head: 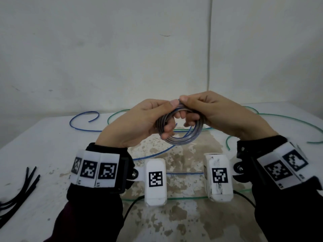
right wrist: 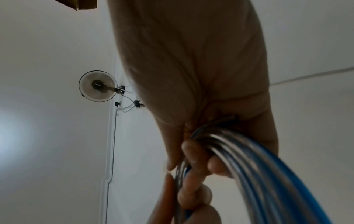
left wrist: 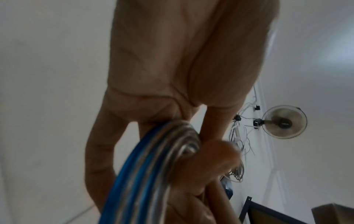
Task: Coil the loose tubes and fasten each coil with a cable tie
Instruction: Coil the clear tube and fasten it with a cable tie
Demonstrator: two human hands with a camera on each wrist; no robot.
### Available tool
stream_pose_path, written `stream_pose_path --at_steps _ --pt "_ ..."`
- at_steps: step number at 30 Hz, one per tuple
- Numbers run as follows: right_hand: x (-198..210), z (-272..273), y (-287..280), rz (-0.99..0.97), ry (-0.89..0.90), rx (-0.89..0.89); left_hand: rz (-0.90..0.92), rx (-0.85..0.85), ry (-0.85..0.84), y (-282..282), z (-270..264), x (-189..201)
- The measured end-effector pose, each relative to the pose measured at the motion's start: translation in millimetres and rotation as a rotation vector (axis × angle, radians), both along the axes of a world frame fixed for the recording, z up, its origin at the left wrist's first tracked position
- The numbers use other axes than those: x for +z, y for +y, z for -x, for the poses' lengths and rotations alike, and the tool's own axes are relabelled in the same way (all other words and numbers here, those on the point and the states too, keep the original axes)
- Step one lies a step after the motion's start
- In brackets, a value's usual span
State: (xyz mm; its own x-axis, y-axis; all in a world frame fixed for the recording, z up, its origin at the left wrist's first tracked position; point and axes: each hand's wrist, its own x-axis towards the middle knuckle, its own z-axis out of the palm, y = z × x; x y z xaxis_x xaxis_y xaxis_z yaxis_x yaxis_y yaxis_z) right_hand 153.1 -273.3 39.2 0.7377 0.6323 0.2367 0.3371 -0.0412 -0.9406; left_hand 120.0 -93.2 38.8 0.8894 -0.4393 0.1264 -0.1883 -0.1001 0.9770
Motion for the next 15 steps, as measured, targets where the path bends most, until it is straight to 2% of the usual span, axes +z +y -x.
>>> stream_pose_path --at_steps 3,6,8,11,15 --pt "-4.2 0.4 13.2 -0.002 0.009 -0.126 -0.024 0.071 -0.045 0.4 -1.3 -2.1" --pt "-5.0 -2.3 21.9 -0.136 0.077 -0.294 0.023 0.160 -0.131 -1.6 -4.7 -3.9" --pt "-2.8 -3.4 19.0 -0.223 0.096 -0.264 0.126 0.214 -0.188 -2.7 -6.1 -1.6" --pt "-2.3 -1.1 13.7 -0.205 0.112 -0.162 0.268 0.283 -0.220 -0.5 -8.9 1.7" --pt "-7.1 -0.1 24.7 -0.272 0.197 -0.184 0.368 0.339 -0.205 -3.3 -8.6 -5.8"
